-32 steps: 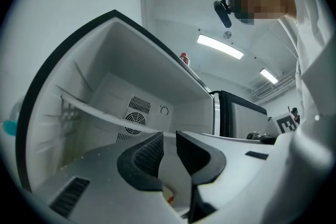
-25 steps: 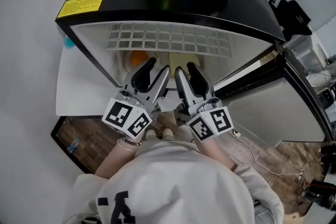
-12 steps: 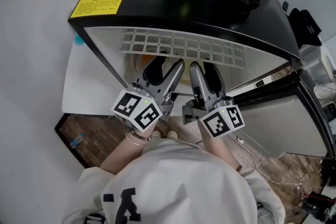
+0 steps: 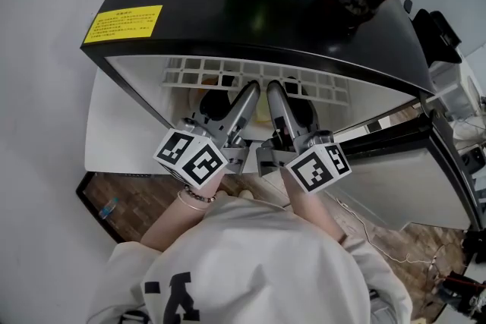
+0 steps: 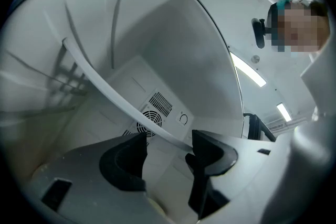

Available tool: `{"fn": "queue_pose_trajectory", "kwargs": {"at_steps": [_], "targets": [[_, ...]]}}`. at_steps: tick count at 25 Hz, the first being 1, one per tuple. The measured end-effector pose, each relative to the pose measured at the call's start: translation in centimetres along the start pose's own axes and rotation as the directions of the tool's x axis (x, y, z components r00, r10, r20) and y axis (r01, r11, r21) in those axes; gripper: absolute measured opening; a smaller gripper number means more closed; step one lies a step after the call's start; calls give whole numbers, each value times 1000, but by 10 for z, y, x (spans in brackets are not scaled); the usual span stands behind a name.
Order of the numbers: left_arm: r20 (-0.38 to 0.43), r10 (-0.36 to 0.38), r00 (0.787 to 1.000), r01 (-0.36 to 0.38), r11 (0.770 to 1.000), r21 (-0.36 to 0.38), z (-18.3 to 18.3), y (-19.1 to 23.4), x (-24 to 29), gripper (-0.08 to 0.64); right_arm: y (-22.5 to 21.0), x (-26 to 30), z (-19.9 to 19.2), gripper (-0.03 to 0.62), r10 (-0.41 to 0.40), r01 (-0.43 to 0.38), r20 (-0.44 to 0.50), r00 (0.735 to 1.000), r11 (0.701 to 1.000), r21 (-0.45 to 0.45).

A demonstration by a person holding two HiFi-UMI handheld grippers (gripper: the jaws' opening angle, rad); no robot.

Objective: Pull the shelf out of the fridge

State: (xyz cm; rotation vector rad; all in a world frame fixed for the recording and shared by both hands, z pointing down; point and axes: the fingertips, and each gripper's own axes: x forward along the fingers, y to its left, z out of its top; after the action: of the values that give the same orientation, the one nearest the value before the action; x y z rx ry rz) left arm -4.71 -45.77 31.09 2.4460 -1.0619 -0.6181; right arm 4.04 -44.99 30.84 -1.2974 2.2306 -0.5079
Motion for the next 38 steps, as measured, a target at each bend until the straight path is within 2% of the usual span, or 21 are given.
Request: {"fn": "queue_pose_trajectory", "kwargs": {"at_steps": [11, 16, 22, 26, 30, 34, 38], "targets": [[13, -1, 1000, 1, 999, -33, 10, 6, 19, 270, -4, 18, 3, 250, 18, -18, 2, 1000, 999, 50], [32, 10, 999, -8, 998, -62, 13, 11, 25, 272, -5, 26, 1, 264, 63, -64, 10, 998, 987, 147], [37, 0, 999, 3, 996, -91, 16, 15, 34, 288, -12, 38, 4, 267, 55, -51, -21, 998, 986, 157], [34, -6, 999, 9, 995, -98, 18, 18, 40, 291, -11, 48, 9, 265, 79, -80, 10, 997, 978, 191], [19, -12, 1000, 14, 994, -105, 16, 18, 40, 290, -12, 48, 9, 265, 65, -67, 16, 998, 979, 191], [14, -20, 1000, 22, 992, -122, 15, 18, 38, 282, -13, 45, 8, 229, 57, -62, 25, 998, 972, 229], [14, -23, 1000, 24, 991, -134, 14, 15, 34, 272, -11, 40, 7, 218, 49, -55, 31, 998, 967, 249]]}}
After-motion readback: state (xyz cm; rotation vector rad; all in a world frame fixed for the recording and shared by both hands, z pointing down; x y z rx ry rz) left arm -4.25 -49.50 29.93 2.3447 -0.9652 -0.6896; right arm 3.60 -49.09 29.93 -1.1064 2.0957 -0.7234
